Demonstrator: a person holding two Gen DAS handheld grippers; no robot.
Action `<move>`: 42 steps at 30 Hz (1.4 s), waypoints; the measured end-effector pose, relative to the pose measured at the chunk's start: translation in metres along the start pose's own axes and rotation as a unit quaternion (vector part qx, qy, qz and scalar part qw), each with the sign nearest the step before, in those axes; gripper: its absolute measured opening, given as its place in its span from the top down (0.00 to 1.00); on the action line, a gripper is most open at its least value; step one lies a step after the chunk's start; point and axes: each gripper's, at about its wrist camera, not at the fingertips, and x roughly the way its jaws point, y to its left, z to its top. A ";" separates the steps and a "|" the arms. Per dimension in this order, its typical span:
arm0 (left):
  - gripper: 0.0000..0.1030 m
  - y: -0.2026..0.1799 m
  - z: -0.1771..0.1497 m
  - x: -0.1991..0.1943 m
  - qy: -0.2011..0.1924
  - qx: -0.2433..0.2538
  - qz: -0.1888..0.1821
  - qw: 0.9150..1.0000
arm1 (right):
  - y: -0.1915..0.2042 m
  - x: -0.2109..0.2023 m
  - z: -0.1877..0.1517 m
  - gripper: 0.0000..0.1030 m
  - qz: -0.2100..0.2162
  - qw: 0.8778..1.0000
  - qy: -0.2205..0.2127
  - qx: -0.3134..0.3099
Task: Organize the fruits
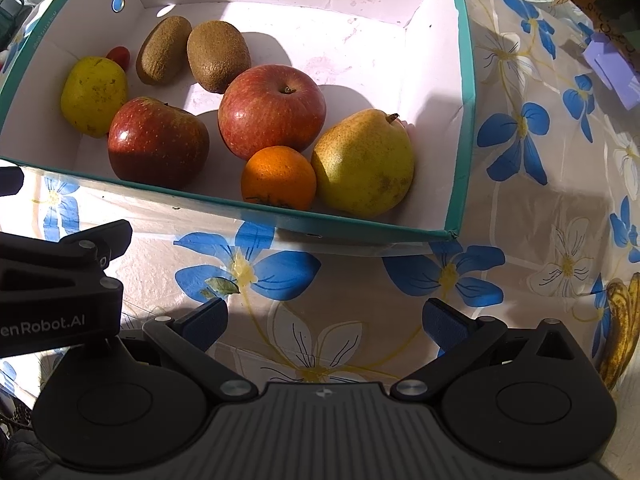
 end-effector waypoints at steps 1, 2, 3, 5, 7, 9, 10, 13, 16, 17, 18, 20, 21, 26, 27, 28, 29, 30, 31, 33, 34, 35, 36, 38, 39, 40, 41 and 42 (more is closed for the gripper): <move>0.00 0.000 0.000 0.000 0.000 0.000 0.000 1.000 | 0.000 0.000 0.000 0.00 0.000 1.000 0.000 0.001; 0.00 0.000 0.000 0.000 0.000 0.001 0.000 1.000 | 0.000 0.000 0.000 0.00 -0.001 1.000 -0.001 0.001; 0.00 0.000 0.000 0.000 0.001 0.000 0.000 1.000 | 0.000 -0.001 0.000 0.00 -0.001 1.000 -0.001 0.002; 0.00 -0.001 0.000 0.000 0.000 0.001 0.000 1.000 | -0.001 -0.001 -0.001 0.00 -0.002 1.000 -0.002 0.003; 0.00 -0.001 0.000 0.000 0.001 0.001 -0.001 1.000 | -0.001 -0.002 -0.001 0.00 -0.002 1.000 -0.001 0.005; 0.00 -0.002 0.000 -0.001 0.001 0.001 -0.002 1.000 | 0.000 -0.002 -0.001 0.00 -0.004 1.000 -0.002 0.006; 0.00 -0.002 0.000 -0.001 0.001 0.002 -0.003 1.000 | 0.000 -0.002 -0.001 0.00 -0.005 1.000 -0.002 0.007; 0.00 -0.002 0.001 -0.001 0.000 0.003 -0.005 1.000 | 0.000 -0.003 -0.002 0.00 -0.009 1.000 -0.004 0.008; 0.00 -0.002 0.001 -0.001 0.000 0.003 -0.006 1.000 | 0.000 -0.004 -0.002 0.00 -0.009 1.000 -0.004 0.011; 0.00 -0.002 0.001 -0.001 0.000 0.004 -0.006 1.000 | 0.000 -0.004 -0.003 0.00 -0.009 1.000 -0.004 0.012; 0.00 -0.002 0.000 -0.001 0.000 0.004 -0.005 1.000 | 0.000 -0.005 -0.003 0.00 -0.009 1.000 -0.004 0.012; 0.00 -0.003 0.000 -0.001 -0.001 0.006 -0.005 1.000 | -0.001 -0.005 -0.003 0.00 -0.009 1.000 -0.004 0.014; 0.00 -0.003 0.000 -0.001 -0.001 0.006 -0.005 1.000 | -0.001 -0.005 -0.003 0.00 -0.009 1.000 -0.004 0.015; 0.00 -0.003 0.000 -0.002 0.000 0.008 -0.005 1.000 | 0.000 -0.006 -0.004 0.00 -0.011 1.000 -0.004 0.016; 0.00 -0.003 0.000 -0.002 0.000 0.009 -0.005 1.000 | 0.000 -0.006 -0.004 0.00 -0.012 1.000 -0.004 0.016; 0.00 -0.003 0.000 -0.002 0.000 0.009 -0.005 1.000 | 0.000 -0.006 -0.004 0.00 -0.013 1.000 -0.004 0.015; 0.00 -0.003 0.000 -0.003 0.000 0.010 -0.004 1.000 | 0.000 -0.007 -0.004 0.00 -0.013 1.000 -0.003 0.014; 0.00 -0.003 0.000 -0.003 -0.001 0.011 -0.004 1.000 | 0.000 -0.006 -0.004 0.00 -0.013 1.000 -0.003 0.014; 0.00 -0.003 0.000 -0.003 -0.001 0.011 -0.003 1.000 | 0.000 -0.006 -0.004 0.00 -0.013 1.000 -0.003 0.014; 0.00 -0.004 0.000 -0.003 -0.001 0.011 -0.004 1.000 | 0.000 -0.007 -0.004 0.00 -0.014 1.000 -0.002 0.014; 0.00 -0.004 0.000 -0.003 -0.001 0.011 -0.004 1.000 | 0.000 -0.007 -0.004 0.00 -0.014 1.000 -0.002 0.014; 0.00 -0.004 0.000 -0.003 -0.001 0.011 -0.004 1.000 | 0.000 -0.007 -0.004 0.00 -0.014 1.000 -0.002 0.014; 0.00 -0.004 0.000 -0.003 -0.001 0.011 -0.004 1.000 | 0.000 -0.007 -0.004 0.00 -0.015 1.000 -0.003 0.014; 0.00 -0.004 0.000 -0.003 -0.002 0.012 -0.005 1.000 | 0.000 -0.008 -0.005 0.00 -0.016 1.000 -0.004 0.014; 0.00 -0.004 0.000 -0.004 -0.001 0.012 -0.005 1.000 | 0.000 -0.008 -0.005 0.00 -0.016 1.000 -0.004 0.015; 0.00 -0.004 0.000 -0.004 -0.001 0.012 -0.005 1.000 | 0.000 -0.008 -0.005 0.00 -0.016 1.000 -0.004 0.015; 0.00 -0.004 0.000 -0.004 -0.001 0.012 -0.005 1.000 | 0.000 -0.008 -0.005 0.00 -0.017 1.000 -0.004 0.016; 0.00 -0.005 0.000 -0.004 0.000 0.013 -0.005 1.000 | 0.000 -0.008 -0.005 0.00 -0.017 1.000 -0.004 0.016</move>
